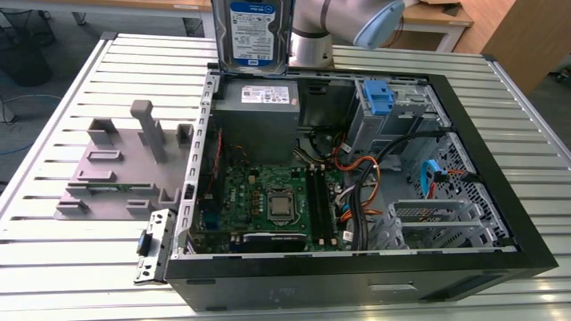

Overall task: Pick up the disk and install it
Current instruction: 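Pick up the disk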

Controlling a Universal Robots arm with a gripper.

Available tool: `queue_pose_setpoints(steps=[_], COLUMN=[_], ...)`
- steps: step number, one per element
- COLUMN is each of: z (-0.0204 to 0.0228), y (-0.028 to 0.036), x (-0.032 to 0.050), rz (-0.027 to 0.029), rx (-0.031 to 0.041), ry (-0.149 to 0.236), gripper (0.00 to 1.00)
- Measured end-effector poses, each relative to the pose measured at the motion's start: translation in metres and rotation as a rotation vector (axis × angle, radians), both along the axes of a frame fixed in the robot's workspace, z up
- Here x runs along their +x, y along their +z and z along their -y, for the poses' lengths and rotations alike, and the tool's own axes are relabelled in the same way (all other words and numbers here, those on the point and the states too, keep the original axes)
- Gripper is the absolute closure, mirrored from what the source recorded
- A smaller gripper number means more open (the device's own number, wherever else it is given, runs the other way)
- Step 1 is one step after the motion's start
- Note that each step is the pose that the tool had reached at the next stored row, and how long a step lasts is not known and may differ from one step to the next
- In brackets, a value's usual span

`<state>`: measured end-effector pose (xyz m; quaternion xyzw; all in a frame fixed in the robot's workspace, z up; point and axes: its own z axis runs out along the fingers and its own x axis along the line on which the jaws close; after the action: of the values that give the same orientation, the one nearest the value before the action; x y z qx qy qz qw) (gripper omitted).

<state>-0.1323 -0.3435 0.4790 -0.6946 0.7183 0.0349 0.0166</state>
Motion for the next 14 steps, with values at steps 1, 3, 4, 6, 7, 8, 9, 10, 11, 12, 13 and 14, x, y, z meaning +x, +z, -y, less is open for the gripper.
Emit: queue_pose_setpoints(steps=[1, 3, 4, 6, 7, 8, 9, 10, 11, 12, 13, 14], z=[0.0000, 0.0000, 0.0000, 0.0000, 0.0001, 0.0003, 0.0006, 0.0009, 0.0012, 0.0016, 0.0020, 0.0024], y=[0.0000, -0.0001, 0.0000, 0.0000, -0.0001, -0.0001, -0.0001, -0.0001, 0.0000, 0.0000, -0.0001, 0.0000], x=[0.0006, 0.0010, 0.0013, 0.0014, 0.0015, 0.0016, 0.0017, 0.0017, 0.0018, 0.0020, 0.0021, 0.0022], rz=[0.0000, 0.0001, 0.0001, 0.0001, 0.0001, 0.0001, 0.0002, 0.0001, 0.0001, 0.0001, 0.0001, 0.0001], rx=[0.0000, 0.0002, 0.0000, 0.0001, 0.0001, 0.0001, 0.0002, 0.0002, 0.0001, 0.0001, 0.0001, 0.0001], ry=[0.000, 0.000, 0.000, 0.000, 0.000, 0.000, 0.000, 0.000, 0.000, 0.000, 0.000, 0.000], gripper=[0.65, 0.65, 0.65, 0.65, 0.65, 0.65, 0.65, 0.65, 0.65, 0.65, 0.65, 0.65])
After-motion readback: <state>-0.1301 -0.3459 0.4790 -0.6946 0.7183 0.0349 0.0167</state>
